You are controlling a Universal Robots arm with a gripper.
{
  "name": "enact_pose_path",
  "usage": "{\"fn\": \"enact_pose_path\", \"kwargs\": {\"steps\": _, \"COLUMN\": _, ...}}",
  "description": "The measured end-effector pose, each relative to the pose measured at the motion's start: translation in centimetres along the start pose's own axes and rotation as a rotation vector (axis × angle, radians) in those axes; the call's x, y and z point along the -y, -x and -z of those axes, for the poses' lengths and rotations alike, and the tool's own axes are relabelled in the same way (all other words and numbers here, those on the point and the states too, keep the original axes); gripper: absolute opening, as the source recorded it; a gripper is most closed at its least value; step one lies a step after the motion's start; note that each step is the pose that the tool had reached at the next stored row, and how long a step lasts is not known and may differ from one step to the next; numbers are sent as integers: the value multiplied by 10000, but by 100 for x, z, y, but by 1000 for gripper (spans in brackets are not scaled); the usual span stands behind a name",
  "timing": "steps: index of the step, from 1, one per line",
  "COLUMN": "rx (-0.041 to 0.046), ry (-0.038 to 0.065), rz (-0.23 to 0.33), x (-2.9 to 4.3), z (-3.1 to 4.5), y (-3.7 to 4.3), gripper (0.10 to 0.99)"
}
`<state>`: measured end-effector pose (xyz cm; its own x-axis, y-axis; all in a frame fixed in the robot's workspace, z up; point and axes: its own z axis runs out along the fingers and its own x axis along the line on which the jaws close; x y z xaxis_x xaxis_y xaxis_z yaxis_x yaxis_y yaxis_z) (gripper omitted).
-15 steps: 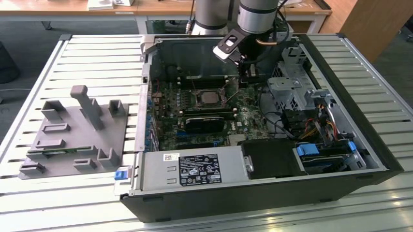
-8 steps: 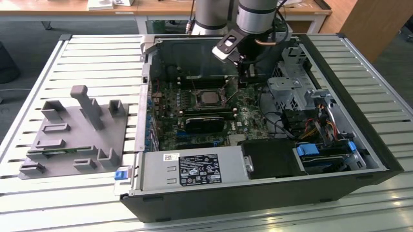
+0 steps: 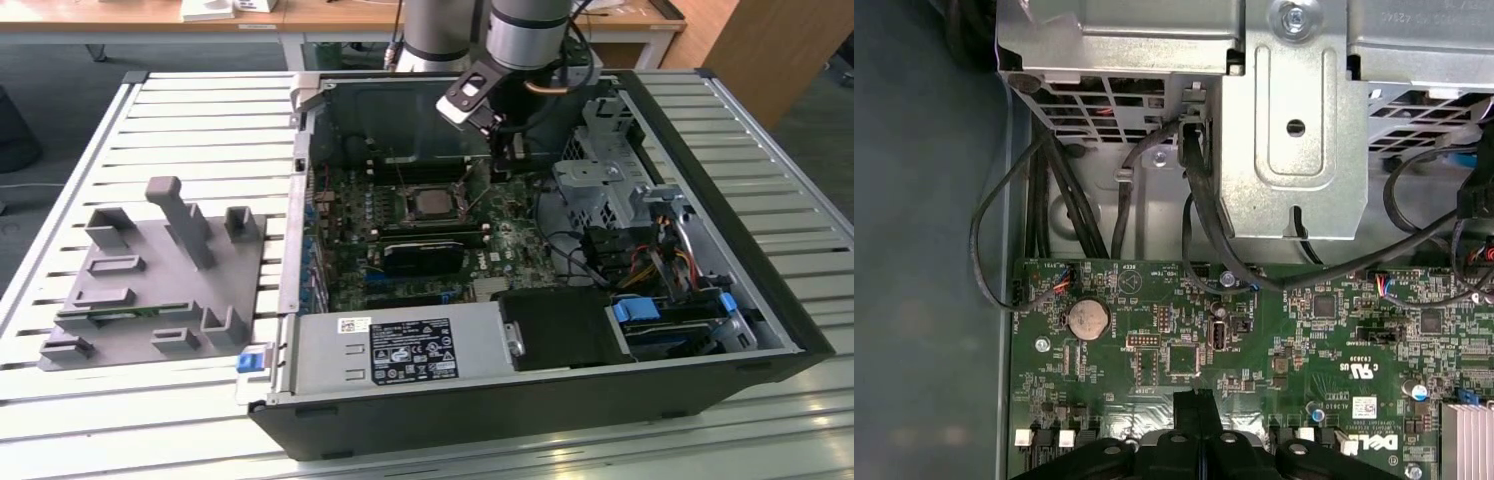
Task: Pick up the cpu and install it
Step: 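Close the cpu cover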
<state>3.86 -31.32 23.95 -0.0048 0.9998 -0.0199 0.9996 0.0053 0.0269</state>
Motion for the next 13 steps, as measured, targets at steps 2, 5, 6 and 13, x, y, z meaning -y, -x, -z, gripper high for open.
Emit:
{"fn": "enact_pose_path", "kwargs": {"steps": 2, "rx": 0, "ry": 0, "rz": 0, "x": 8, "z": 0, "y": 0, "gripper": 106}}
{"fn": "enact_pose_path", "kwargs": {"steps": 5, "rx": 1, "ry": 0, "rz": 1, "x": 24, "z": 0, "y": 0, "gripper": 106}}
{"fn": "enact_pose_path", "kwargs": {"steps": 6, "rx": 0, "ry": 0, "rz": 1, "x": 29, "z": 1, "y": 0, "gripper": 106}}
{"fn": "enact_pose_path", "kwargs": {"steps": 13, "rx": -1, "ry": 1, "rz": 0, "x": 51, "z": 0, "y": 0, "gripper": 106}}
